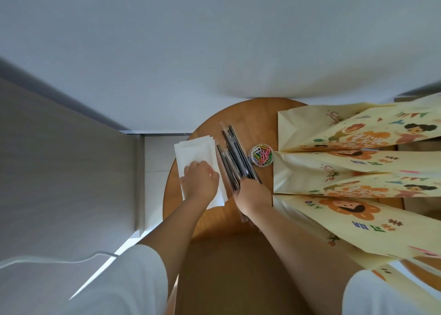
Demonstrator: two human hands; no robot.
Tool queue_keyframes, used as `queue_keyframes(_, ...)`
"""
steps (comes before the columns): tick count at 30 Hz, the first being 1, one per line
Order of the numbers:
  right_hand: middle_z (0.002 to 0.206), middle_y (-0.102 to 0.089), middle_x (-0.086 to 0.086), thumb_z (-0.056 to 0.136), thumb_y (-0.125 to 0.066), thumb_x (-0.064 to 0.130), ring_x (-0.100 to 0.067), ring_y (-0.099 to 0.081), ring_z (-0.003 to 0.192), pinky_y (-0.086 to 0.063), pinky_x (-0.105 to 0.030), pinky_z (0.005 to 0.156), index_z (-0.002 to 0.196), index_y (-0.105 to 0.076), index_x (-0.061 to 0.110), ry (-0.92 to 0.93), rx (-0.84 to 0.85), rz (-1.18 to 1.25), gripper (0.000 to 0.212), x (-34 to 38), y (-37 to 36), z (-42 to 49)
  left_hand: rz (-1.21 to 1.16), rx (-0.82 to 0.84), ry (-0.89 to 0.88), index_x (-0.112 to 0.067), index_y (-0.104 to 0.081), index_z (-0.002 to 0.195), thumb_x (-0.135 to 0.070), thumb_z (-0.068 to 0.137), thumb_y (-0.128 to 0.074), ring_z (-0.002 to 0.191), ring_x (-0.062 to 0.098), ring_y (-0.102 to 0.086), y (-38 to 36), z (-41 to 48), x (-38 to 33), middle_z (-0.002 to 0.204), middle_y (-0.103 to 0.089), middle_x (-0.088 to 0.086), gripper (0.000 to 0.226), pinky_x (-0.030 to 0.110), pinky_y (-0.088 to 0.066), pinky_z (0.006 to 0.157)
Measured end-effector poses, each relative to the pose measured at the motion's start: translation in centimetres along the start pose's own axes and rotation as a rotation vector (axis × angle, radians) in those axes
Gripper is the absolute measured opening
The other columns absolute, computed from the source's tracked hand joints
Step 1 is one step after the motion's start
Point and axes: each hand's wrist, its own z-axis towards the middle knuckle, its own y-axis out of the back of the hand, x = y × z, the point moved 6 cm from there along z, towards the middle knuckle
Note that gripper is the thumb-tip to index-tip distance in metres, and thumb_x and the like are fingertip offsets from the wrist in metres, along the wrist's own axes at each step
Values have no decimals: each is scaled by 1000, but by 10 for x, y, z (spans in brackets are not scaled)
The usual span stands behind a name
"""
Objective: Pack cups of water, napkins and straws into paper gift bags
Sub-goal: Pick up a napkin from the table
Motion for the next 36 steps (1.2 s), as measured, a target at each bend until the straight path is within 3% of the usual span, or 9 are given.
queue_keyframes(6, 64, -42, 3, 95, -38, 10, -11, -42, 62, -31, -21, 55, 65, -39, 19, -5, -9, 696, 32, 20, 30, -12, -341, 29, 17, -15, -57, 93, -24, 92, -55, 90, 13, -52, 28, -19, -3, 100, -54, -4, 9, 18, -40, 69)
queue_keyframes(10, 73, -52, -4, 91, -39, 6, -14, -49, 66, -35, -28, 62, 73, -53, 7, -30, 96, 1029, 22, 42, 48, -28, -476, 3, -17, -21, -49, 72, -20, 91, -55, 77, 12, -51, 48, -34, -8, 87, -54, -1, 20, 20, -38, 61)
queue_keyframes(15, 60, -59, 8, 94, -54, 22, 3, -53, 44, -38, -16, 45, 94, -61, 9, 68, 144, 1237, 15, 54, 63, -64, -505, 33, -195, -28, -58, 84, -17, 96, -49, 84, 3, -49, 68, -71, -34, 86, -54, -16, 18, 15, -40, 71)
queue_keyframes(21, 90, -56, -28, 93, -51, 11, -26, -57, 74, -47, -29, 68, 101, -54, -10, 71, -51, 1134, 23, 31, 85, -111, -830, -81, -98, -19, -70, 87, -12, 90, -55, 85, 0, -56, 86, -114, -14, 106, -65, -7, 17, 14, -40, 66)
queue_keyframes(23, 81, -58, -17, 94, -50, 8, -20, -58, 65, -48, -23, 55, 92, -57, 0, 148, -23, 1199, 11, 25, 97, -134, -894, -111, -25, -14, -63, 111, -15, 93, -54, 86, 3, -53, 96, -125, -10, 114, -59, -1, 20, 17, -40, 67)
queue_keyframes(26, 66, -52, 0, 93, -48, 1, -1, -48, 38, -32, -13, 33, 79, -53, 12, 285, 18, 1331, 18, 18, 121, -171, -1019, 166, 43, -18, -48, 130, -36, 90, -59, 107, 17, -52, 102, -144, -20, 124, -53, 0, 45, 30, -40, 88)
queue_keyframes(29, 69, -55, -2, 90, -49, 1, -4, -51, 43, -28, -16, 32, 81, -53, 11, 401, 7, 1368, 13, 12, 139, -204, -1172, 395, -77, -19, -60, 109, -34, 92, -55, 94, 19, -64, 115, -175, -39, 102, -68, 1, 23, 34, -48, 87)
queue_keyframes(32, 79, -59, -3, 89, -51, 4, -14, -54, 66, -27, -17, 36, 82, -52, 13, 445, -50, 1320, 11, 1, 149, -238, -1177, 317, -239, -13, -62, 101, -15, 94, -52, 80, 16, -68, 138, -211, -56, 92, -71, 3, 12, 31, -54, 78)
queue_keyframes(36, 73, -59, 0, 94, -49, 12, -13, -52, 61, -34, -18, 43, 77, -53, 14, 468, -247, 1272, 18, -19, 157, -282, -1030, 108, -340, -18, -64, 93, -17, 94, -55, 77, 15, -67, 162, -260, -65, 91, -70, 1, 8, 27, -52, 68)
